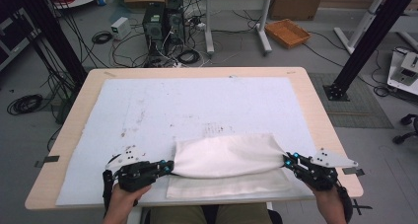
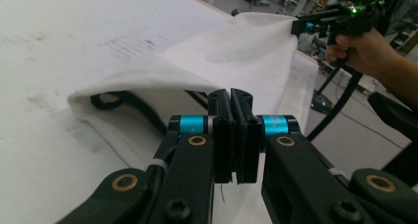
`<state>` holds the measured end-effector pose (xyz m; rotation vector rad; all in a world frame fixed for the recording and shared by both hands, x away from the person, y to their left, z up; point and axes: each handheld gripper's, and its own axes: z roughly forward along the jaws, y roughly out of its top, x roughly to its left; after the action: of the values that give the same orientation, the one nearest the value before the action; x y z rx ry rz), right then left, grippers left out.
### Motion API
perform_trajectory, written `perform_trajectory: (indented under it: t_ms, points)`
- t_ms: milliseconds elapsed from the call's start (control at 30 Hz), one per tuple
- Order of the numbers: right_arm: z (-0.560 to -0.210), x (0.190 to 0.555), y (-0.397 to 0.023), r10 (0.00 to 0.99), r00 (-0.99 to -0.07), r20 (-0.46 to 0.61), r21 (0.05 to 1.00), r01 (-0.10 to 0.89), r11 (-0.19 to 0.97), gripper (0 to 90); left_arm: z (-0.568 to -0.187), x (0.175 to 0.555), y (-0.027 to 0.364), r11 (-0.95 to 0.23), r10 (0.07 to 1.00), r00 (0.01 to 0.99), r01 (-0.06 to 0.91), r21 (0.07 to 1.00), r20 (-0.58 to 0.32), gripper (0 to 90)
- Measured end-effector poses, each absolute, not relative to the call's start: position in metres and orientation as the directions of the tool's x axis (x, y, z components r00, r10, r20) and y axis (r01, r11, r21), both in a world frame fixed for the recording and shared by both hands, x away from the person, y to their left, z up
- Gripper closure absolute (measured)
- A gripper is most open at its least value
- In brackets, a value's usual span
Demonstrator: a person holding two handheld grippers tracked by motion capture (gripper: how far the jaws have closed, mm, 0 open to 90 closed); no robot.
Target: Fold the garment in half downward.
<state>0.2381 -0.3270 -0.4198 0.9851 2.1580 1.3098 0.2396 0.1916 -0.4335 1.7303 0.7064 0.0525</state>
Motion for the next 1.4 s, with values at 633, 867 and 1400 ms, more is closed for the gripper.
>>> perform_trajectory:
  t_ms: [633, 867, 1400]
  points:
    - [-0.439, 0.210, -0.334, 0.703, -0.711, 0.003, 0.782, 0.439, 0.442, 82.8, -0.447, 0.221, 0.192, -0.238, 0.470, 0.810, 0.498, 0.834, -0.350, 87.2]
    - [-0.435, 0.224, -0.336, 0.749, -0.662, 0.043, 0.849, 0.419, 0.322, 38.1, -0.438, 0.246, 0.184, -0.189, 0.650, 0.716, 0.478, 0.858, -0.255, 43.5]
    - [-0.445, 0.348, -0.305, 0.783, -0.604, 0.150, 0.791, 0.549, 0.272, 49.1, -0.454, 0.342, 0.166, -0.161, 0.756, 0.572, 0.632, 0.758, -0.317, 42.3]
